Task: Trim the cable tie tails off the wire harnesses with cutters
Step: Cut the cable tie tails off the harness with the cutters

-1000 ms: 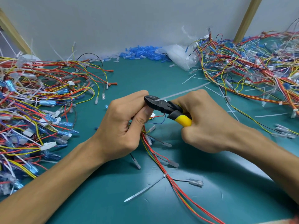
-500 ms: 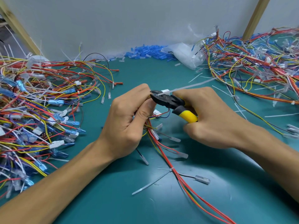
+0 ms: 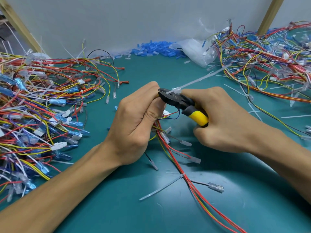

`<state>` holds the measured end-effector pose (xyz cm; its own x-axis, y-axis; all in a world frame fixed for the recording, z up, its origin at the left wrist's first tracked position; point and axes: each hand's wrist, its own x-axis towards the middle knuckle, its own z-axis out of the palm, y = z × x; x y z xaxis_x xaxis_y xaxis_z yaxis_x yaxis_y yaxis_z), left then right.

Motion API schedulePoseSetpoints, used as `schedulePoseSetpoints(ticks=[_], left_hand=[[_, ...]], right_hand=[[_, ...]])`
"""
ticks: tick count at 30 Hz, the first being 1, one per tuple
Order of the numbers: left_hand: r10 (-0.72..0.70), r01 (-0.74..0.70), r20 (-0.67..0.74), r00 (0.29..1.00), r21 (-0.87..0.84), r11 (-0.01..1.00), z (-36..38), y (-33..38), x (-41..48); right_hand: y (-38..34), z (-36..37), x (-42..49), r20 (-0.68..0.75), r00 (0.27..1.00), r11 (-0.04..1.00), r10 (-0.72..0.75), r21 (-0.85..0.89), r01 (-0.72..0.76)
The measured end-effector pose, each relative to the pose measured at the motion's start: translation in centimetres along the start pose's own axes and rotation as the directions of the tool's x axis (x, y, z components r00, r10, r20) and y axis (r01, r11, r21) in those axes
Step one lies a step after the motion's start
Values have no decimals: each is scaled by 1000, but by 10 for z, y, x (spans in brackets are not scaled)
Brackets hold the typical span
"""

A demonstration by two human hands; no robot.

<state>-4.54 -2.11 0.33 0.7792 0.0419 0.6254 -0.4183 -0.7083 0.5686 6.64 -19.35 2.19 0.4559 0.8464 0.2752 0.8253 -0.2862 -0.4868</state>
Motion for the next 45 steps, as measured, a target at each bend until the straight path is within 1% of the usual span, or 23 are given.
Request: schedulePoseSetpoints(ticks=[3,12,15,21,28,32,36,40,42,44,45], left_hand=[[-15,15,-19,1000,-10,1000,-2,0,-1],[-41,40,-17,999,-44,998,-1,3,-2],[-36,35,-20,999,-48,998,-1,3,-2],[-26,26,1,1000,-24,999,1,4,-2],[-18,18,26,999,6,1000,2,3,-3],[-18,18,32,999,7,1000,3,3,-3],[-11,10,22,1000,2,1000,4,2,-4],[-3,3,11,1000,-15,1000,4,2,-2],[-11,11,-10,1000,-29,1000,4,1,-2],[-25,23,-31,999,-36,999,4,0,-1],[-31,30,-37,999,-41,999,4,-1,-1]], right_hand=[[1,-1,0,-37,999,1000,-14,2,14],[2,1,0,-30,998,997,-62,38,63],[1,1,0,-46,997,997,-59,42,61],[4,0,1,-61,997,999,-41,-11,40],[5,0,-1,-44,999,1000,-6,25,7],[6,0,-1,-39,999,1000,-14,12,15],[5,1,-2,-29,999,999,-26,36,27],[3,3,-3,-38,999,996,-17,87,20],[2,3,-3,-49,999,990,-9,142,16],[5,1,-2,-78,996,970,53,240,-33],[7,-2,1,-95,989,945,109,319,-74]])
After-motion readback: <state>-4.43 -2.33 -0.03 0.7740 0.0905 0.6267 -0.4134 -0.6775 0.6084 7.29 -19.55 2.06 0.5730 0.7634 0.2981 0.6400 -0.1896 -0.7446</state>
